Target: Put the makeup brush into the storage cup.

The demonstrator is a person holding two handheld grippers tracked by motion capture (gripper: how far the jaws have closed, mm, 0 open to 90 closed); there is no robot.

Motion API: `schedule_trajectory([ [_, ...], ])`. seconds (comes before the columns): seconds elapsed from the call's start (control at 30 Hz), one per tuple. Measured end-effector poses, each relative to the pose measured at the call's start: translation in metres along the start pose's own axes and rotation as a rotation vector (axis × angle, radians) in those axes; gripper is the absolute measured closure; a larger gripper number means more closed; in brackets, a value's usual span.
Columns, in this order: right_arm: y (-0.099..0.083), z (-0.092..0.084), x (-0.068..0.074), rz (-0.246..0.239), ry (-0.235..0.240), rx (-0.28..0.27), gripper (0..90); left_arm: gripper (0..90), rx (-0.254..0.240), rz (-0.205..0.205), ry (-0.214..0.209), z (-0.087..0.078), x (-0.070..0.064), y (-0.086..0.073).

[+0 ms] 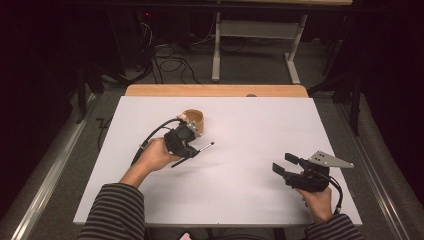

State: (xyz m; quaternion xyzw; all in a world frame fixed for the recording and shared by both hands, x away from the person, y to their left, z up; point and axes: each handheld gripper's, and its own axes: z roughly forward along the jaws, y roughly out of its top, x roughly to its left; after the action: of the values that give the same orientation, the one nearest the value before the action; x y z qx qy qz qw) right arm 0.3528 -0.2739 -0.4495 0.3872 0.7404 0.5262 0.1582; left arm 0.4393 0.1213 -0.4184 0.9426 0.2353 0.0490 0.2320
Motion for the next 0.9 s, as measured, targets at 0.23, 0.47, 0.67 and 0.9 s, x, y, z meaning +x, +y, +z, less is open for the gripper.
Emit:
schedule_trajectory([
  [0.23,0.000,0.000,0.000,0.001,0.000,-0.001,33.2,83.4,-0.051,-0.021,-0.005,-0.008,0.000,-0.003],
  [0.47,0.000,0.000,0.000,0.001,0.000,-0.002,33.2,83.5,-0.135,-0.076,0.011,-0.019,0.006,-0.009],
  [0.67,0.000,0.000,0.000,0.001,0.001,0.001,33.2,83.5,-0.203,-0.103,0.023,-0.028,0.008,-0.013],
  [0.9,0.000,0.000,0.000,0.005,0.000,0.002,33.3,83.5,-0.263,-0.130,0.037,-0.031,0.009,-0.016],
])
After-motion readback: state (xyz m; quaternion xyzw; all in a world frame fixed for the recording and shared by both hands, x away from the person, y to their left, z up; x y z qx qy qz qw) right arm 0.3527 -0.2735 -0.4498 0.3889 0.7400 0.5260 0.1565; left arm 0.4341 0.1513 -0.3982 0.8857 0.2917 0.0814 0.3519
